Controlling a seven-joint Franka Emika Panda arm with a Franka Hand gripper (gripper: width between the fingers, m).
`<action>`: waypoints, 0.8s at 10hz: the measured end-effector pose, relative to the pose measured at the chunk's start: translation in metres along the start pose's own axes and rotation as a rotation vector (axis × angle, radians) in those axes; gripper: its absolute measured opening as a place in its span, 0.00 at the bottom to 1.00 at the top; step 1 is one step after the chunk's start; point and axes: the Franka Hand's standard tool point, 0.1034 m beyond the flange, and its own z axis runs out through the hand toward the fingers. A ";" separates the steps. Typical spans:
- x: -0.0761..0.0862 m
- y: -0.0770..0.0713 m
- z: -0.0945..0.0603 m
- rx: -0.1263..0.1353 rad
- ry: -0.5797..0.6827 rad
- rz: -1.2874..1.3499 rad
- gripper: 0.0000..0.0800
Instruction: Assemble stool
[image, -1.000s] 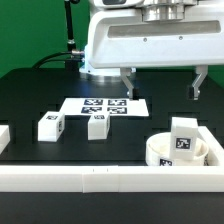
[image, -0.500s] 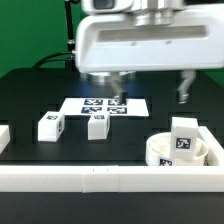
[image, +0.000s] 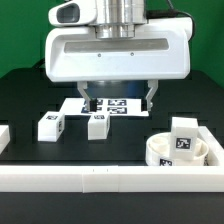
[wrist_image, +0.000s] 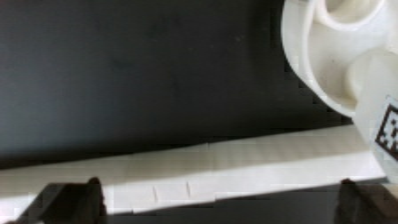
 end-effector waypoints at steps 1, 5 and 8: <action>0.000 0.000 0.000 0.000 -0.004 0.000 0.81; -0.046 0.022 0.017 0.011 -0.392 0.033 0.81; -0.060 0.023 0.019 0.023 -0.687 0.032 0.81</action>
Offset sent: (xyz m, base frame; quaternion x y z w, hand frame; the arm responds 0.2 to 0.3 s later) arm -0.0373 -0.0195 -0.0225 -0.0003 -0.2721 0.0159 0.9621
